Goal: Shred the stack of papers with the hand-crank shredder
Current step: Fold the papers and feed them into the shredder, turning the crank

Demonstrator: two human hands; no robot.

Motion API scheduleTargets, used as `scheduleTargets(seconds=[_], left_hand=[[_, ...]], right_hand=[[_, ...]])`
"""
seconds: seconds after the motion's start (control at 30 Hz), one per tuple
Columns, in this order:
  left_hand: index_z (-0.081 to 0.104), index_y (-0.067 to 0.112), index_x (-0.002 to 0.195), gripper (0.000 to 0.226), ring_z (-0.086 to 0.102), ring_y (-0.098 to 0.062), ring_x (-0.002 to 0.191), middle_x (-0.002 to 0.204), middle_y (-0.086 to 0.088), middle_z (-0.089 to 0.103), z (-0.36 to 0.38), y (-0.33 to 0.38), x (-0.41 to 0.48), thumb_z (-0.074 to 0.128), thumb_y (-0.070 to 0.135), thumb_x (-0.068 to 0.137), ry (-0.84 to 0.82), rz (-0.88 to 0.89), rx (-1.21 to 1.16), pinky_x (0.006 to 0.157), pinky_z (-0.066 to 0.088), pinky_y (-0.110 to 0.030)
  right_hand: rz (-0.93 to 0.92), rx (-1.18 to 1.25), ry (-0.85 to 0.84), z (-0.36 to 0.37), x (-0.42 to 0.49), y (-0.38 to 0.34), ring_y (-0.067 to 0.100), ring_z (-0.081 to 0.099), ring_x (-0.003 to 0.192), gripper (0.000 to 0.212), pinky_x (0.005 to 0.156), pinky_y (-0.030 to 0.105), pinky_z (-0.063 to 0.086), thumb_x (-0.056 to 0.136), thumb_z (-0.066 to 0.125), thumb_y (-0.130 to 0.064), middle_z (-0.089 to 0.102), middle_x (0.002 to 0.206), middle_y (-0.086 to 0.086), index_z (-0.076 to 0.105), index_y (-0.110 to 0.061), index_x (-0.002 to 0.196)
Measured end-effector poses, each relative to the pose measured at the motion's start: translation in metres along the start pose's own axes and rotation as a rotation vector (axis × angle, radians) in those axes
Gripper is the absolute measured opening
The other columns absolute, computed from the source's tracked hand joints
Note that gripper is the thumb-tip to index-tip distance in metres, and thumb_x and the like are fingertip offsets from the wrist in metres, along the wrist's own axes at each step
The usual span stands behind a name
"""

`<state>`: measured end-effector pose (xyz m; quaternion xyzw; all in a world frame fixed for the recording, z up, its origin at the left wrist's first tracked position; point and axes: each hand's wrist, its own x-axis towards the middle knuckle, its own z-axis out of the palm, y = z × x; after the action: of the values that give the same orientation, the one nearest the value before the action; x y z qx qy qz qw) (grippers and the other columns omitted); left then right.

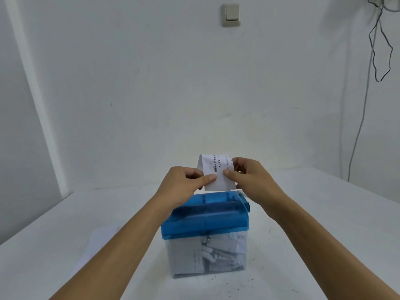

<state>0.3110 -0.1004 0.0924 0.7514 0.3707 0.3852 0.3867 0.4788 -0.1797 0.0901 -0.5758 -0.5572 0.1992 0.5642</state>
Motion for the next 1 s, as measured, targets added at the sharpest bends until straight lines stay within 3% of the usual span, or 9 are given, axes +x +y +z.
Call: scheduleTargets(seconds=[0.07, 0.17, 0.23, 0.4, 0.63, 0.83, 0.9, 1.0], left_hand=[[0.078, 0.027, 0.09, 0.013, 0.067, 0.003, 0.074, 0.085, 0.02, 0.075, -0.003, -0.003, 0.001, 0.076, 0.039, 0.086, -0.027, 0.028, 0.071, 0.064, 0.049, -0.009], [0.079, 0.023, 0.1, 0.02, 0.071, -0.006, 0.087, 0.098, 0.013, 0.076, -0.005, -0.009, 0.002, 0.076, 0.037, 0.087, -0.064, 0.044, 0.165, 0.08, 0.057, -0.02], [0.079, 0.022, 0.1, 0.02, 0.071, -0.007, 0.088, 0.097, 0.013, 0.076, -0.006, -0.012, 0.001, 0.077, 0.036, 0.086, -0.082, 0.051, 0.207, 0.083, 0.058, -0.024], [0.076, 0.027, 0.111, 0.026, 0.065, -0.002, 0.083, 0.096, 0.022, 0.068, -0.002, -0.016, -0.005, 0.077, 0.036, 0.087, -0.079, 0.089, 0.286, 0.059, 0.046, -0.006], [0.074, 0.025, 0.117, 0.032, 0.066, -0.009, 0.092, 0.112, 0.011, 0.071, -0.003, -0.018, -0.006, 0.076, 0.038, 0.087, -0.064, 0.099, 0.277, 0.06, 0.045, -0.004], [0.076, 0.027, 0.109, 0.024, 0.065, -0.007, 0.09, 0.109, 0.014, 0.07, -0.004, -0.02, -0.005, 0.074, 0.039, 0.088, -0.085, 0.08, 0.266, 0.061, 0.047, -0.006], [0.075, 0.027, 0.11, 0.025, 0.065, -0.007, 0.089, 0.114, 0.014, 0.069, -0.004, -0.02, -0.005, 0.074, 0.039, 0.088, -0.083, 0.081, 0.269, 0.061, 0.048, -0.006], [0.074, 0.027, 0.112, 0.026, 0.064, -0.006, 0.088, 0.117, 0.015, 0.065, -0.002, -0.021, -0.005, 0.074, 0.039, 0.088, -0.085, 0.079, 0.273, 0.059, 0.048, -0.006]], right_hand=[[-0.022, -0.06, 0.011, 0.001, 0.0, 0.004, 0.008, 0.067, 0.085, 0.007, 0.066, 0.018, 0.056, 0.1, 0.058, -0.026, 0.069, 0.1, -0.01, 0.065, -0.025, 0.1], [-0.038, -0.141, 0.007, 0.005, 0.0, 0.01, 0.008, 0.066, 0.082, 0.006, 0.061, 0.015, 0.054, 0.1, 0.059, -0.027, 0.068, 0.098, -0.015, 0.063, -0.027, 0.095], [-0.051, -0.204, 0.002, 0.008, -0.001, 0.015, 0.01, 0.065, 0.086, 0.007, 0.064, 0.017, 0.055, 0.1, 0.059, -0.028, 0.067, 0.099, -0.015, 0.064, -0.023, 0.099], [-0.045, -0.256, 0.003, 0.01, -0.005, 0.03, 0.013, 0.063, 0.094, 0.008, 0.081, 0.028, 0.058, 0.098, 0.061, -0.027, 0.067, 0.1, -0.012, 0.065, -0.023, 0.102], [-0.056, -0.265, -0.002, 0.007, -0.007, 0.034, 0.01, 0.063, 0.093, 0.008, 0.071, 0.014, 0.052, 0.094, 0.066, -0.025, 0.067, 0.1, -0.014, 0.066, -0.025, 0.102], [-0.036, -0.276, -0.001, 0.001, -0.009, 0.034, 0.006, 0.064, 0.088, 0.006, 0.078, 0.024, 0.057, 0.092, 0.068, -0.034, 0.068, 0.094, -0.017, 0.067, -0.033, 0.098], [-0.01, -0.244, 0.031, -0.002, -0.009, 0.029, 0.011, 0.065, 0.085, 0.01, 0.071, 0.025, 0.058, 0.091, 0.069, -0.036, 0.07, 0.087, -0.011, 0.068, -0.031, 0.1], [0.015, -0.226, 0.043, -0.006, -0.009, 0.021, 0.011, 0.067, 0.079, 0.012, 0.054, 0.016, 0.05, 0.089, 0.074, -0.03, 0.071, 0.082, -0.008, 0.067, -0.029, 0.098]])
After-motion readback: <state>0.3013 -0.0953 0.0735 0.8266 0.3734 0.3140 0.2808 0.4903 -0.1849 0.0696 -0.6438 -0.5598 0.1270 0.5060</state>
